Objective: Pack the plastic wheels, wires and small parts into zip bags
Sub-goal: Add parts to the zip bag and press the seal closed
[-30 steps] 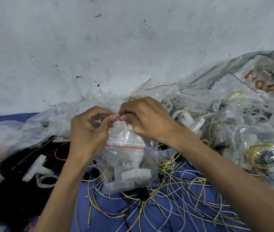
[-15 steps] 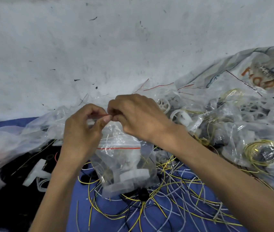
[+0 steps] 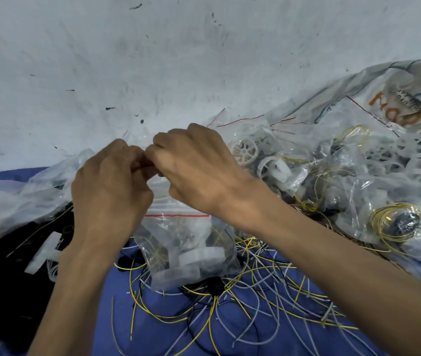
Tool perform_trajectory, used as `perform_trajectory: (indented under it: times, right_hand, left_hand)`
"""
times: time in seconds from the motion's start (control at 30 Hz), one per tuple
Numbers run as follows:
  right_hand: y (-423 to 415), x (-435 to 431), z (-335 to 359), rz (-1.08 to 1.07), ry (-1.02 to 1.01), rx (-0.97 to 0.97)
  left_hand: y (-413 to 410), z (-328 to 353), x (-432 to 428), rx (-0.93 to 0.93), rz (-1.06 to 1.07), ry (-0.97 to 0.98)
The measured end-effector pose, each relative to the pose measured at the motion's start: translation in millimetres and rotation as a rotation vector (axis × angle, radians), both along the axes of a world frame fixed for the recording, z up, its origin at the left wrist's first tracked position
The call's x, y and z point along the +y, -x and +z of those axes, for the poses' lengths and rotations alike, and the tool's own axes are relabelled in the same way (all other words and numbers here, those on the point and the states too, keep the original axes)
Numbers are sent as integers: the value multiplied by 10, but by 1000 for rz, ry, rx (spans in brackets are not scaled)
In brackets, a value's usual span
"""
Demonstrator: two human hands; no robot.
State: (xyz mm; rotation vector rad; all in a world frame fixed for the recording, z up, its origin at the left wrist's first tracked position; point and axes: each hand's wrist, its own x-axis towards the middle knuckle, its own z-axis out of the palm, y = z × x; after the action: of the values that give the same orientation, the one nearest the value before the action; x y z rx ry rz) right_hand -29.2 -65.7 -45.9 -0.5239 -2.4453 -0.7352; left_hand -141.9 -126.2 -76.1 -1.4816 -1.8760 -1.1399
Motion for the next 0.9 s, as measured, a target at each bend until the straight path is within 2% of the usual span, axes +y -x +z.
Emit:
perform_trajectory:
  times: [0.17,0.4,0.53,0.7,0.77,0.9]
  right_hand:
    - [6,130,-38,44,129,20]
    - [25,246,-135,14,124,-17]
    - [157,298,-133,-35,158,-9]
    - [286,312,-196,72,152,-15]
    - [274,336,-195,80,161,19]
    - [199,416,-172,130,376,42]
  left_hand:
    - [178,-13,31,-47,-55,53]
    - [288,-70,102,-87,-104,91]
    - [358,-161,173,-95,-10,102]
    - [351,-169,172,-74,-31,73]
    - [352,-151,145,-118,-70,52]
    - [431,-116,79,-220,-54,96]
